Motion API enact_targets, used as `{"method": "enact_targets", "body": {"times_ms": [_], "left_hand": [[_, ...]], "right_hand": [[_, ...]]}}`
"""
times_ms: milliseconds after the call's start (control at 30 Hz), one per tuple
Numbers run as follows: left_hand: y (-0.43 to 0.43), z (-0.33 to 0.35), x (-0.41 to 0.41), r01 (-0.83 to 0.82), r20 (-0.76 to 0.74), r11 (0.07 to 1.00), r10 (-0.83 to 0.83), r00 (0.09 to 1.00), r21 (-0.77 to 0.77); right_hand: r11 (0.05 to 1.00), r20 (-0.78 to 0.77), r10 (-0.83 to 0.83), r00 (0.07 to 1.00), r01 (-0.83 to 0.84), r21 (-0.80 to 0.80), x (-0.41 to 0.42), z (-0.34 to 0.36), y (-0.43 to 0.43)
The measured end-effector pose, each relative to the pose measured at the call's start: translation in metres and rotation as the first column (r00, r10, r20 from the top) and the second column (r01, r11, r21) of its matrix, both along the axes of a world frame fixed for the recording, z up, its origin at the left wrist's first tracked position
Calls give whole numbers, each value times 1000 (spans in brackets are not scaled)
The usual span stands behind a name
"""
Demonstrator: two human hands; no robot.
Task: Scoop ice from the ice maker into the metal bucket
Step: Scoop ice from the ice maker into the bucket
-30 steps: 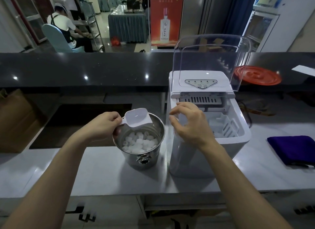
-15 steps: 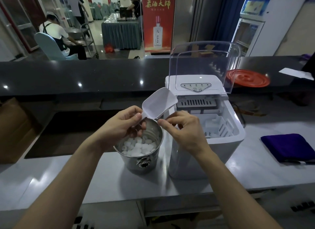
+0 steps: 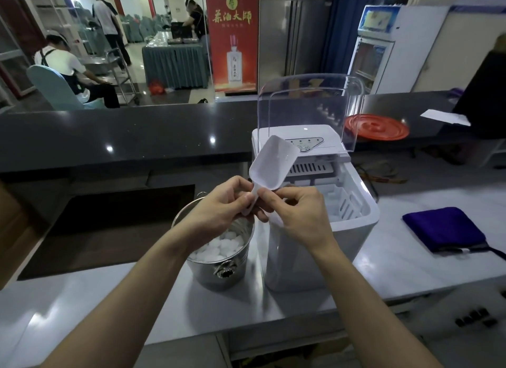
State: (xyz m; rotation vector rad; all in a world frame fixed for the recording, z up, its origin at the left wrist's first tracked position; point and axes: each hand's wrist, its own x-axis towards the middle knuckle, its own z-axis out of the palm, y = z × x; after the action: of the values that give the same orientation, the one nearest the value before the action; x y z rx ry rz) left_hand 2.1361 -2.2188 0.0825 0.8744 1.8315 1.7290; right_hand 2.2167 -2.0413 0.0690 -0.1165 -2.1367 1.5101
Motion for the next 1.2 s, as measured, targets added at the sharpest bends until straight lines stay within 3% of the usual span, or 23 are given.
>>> {"method": "enact_targets", "body": {"times_ms": [300, 533, 733, 967, 1200], "left_hand": [[30, 7, 1, -5, -119, 1000, 4, 993, -11], [38, -1, -12, -35, -247, 991, 3, 969, -127], [50, -12, -27, -337, -462, 930, 237, 855, -146], [78, -27, -36, -544, -553, 830, 399, 732, -121], [109, -31, -25, -616, -558, 783, 473, 681, -88]], "right_hand": [[986, -11, -66, 998, 64, -154, 8, 1, 11], [973, -30, -225, 974, 224, -52, 19, 4, 38], [955, 68, -235, 970, 217, 203, 43, 11, 89], [803, 134, -241, 961, 120, 584, 33, 25, 154], [729, 232, -56, 971, -119, 674, 2, 31, 180]]}}
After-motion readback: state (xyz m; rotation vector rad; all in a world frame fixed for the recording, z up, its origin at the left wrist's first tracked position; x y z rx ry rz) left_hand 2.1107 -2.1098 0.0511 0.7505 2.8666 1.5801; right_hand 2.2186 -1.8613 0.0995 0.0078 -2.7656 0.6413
